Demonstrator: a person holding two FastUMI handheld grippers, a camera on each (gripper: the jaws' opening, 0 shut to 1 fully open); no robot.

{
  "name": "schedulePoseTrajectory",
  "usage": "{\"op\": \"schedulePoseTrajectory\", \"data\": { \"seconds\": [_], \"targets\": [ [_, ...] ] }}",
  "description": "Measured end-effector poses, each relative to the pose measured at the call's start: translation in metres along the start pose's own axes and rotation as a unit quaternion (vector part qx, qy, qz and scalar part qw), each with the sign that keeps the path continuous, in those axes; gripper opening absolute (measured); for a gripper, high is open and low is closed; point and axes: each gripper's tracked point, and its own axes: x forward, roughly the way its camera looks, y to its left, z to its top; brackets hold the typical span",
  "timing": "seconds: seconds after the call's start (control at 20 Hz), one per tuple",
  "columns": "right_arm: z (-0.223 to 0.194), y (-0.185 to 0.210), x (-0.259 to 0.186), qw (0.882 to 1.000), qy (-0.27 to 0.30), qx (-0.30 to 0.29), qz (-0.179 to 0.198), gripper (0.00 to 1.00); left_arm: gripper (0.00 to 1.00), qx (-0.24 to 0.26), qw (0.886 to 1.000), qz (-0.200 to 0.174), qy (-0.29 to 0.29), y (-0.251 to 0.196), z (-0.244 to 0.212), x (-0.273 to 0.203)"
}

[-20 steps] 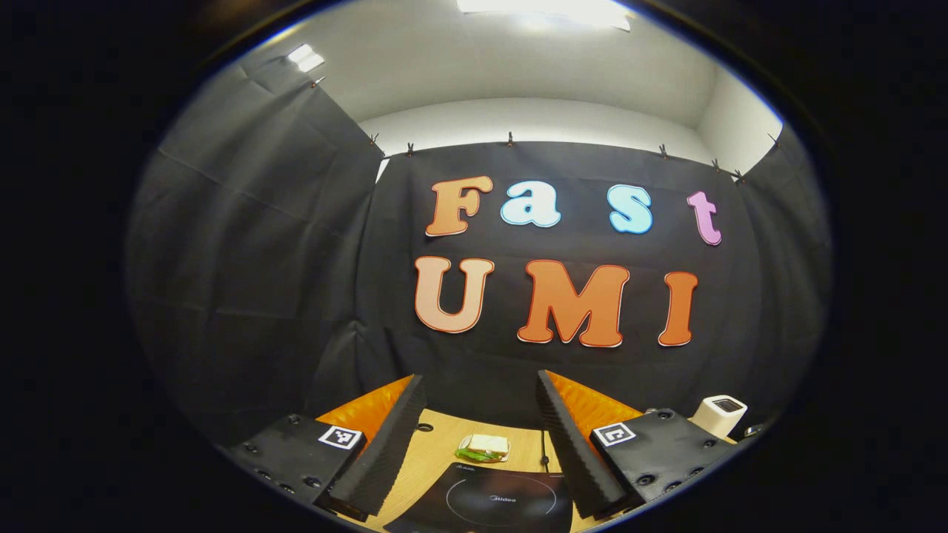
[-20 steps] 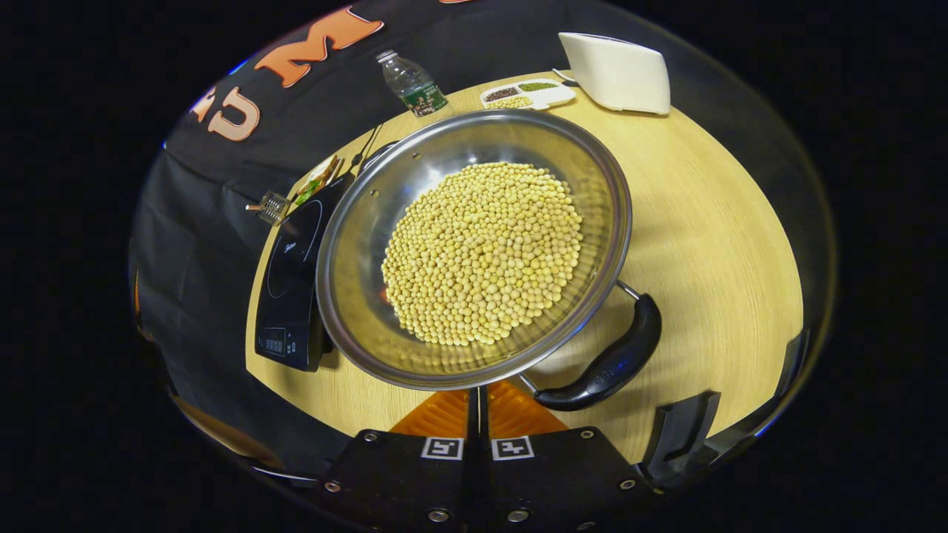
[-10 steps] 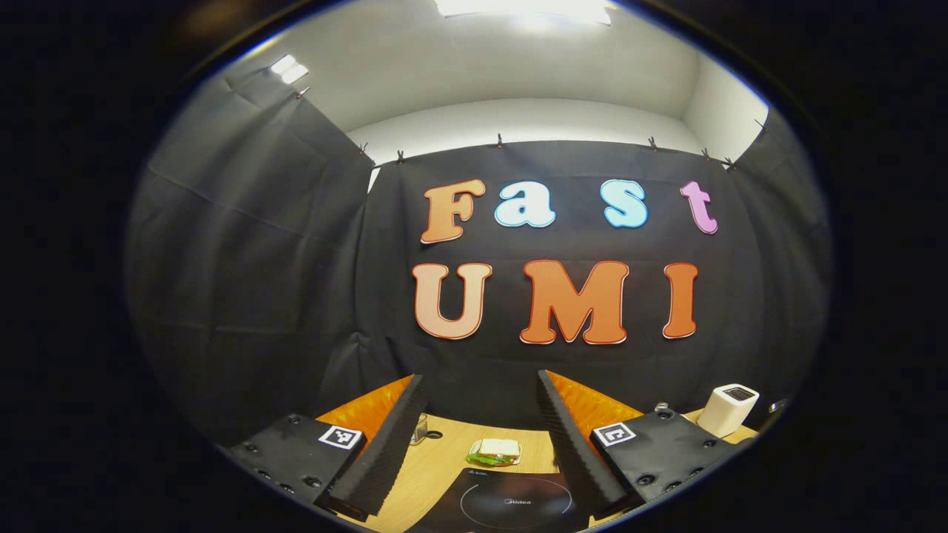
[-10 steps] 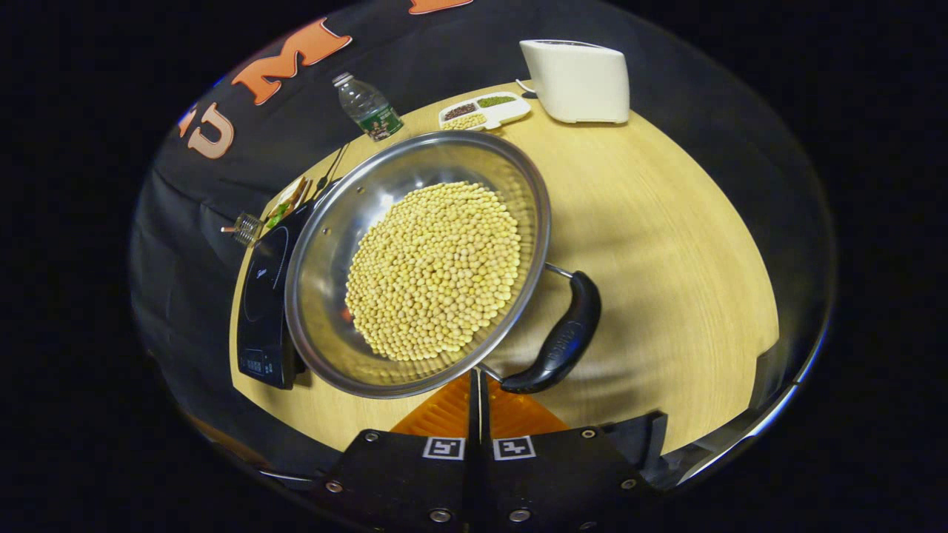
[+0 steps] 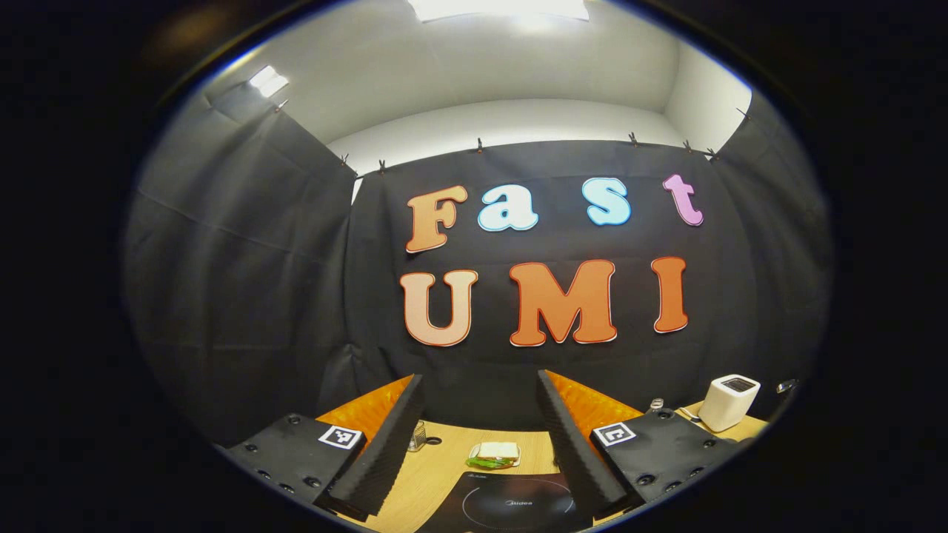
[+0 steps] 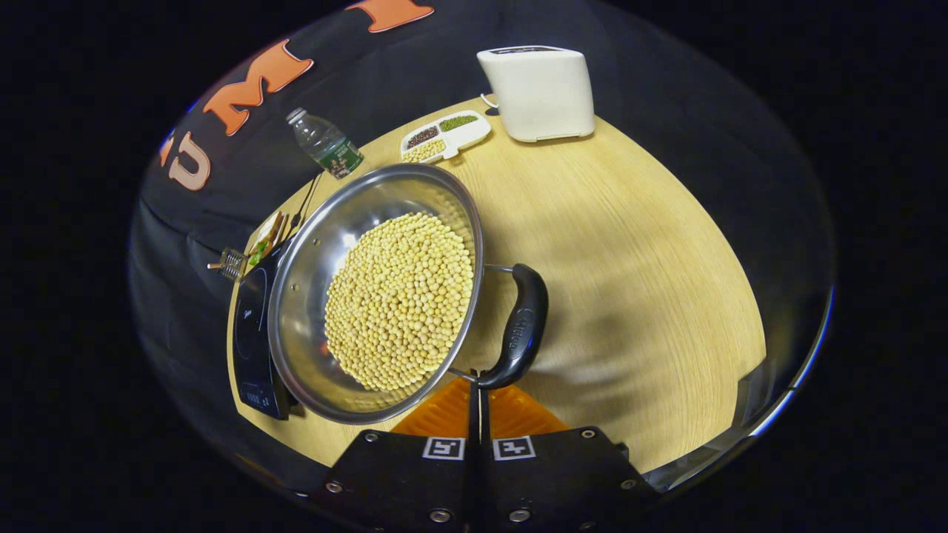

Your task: First push the handle of the pot to place it horizontally, then grasp the pot with both hands and set it on the induction cooktop.

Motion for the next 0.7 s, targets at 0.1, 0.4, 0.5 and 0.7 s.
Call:
{"op": "schedulePoseTrajectory", "data": {
  "seconds": [0.1, 0.4, 0.5, 0.7],
  "targets": [
    [0.01, -0.003, 0.003, 1.0, -0.006, 0.011, -0.004, 0.0, 0.94, 0.006, 1.0, -0.002, 0.001, -0.002, -0.001, 0.0],
    [0.038, -0.013, 0.012, 0.998, -0.026, -0.022, -0.06, 0.0, 0.94, 0.012, 1.0, -0.006, 0.009, -0.005, -0.01, 0.003],
    [0.046, -0.014, 0.015, 0.997, -0.028, -0.022, -0.064, 0.0, 0.94, 0.015, 1.0, -0.008, 0.013, -0.007, -0.014, 0.004],
    [0.063, -0.017, 0.023, 0.997, -0.036, -0.014, -0.061, 0.0, 1.0, 0.014, 0.999, -0.02, 0.028, -0.018, -0.029, 0.007]
  ]
}}
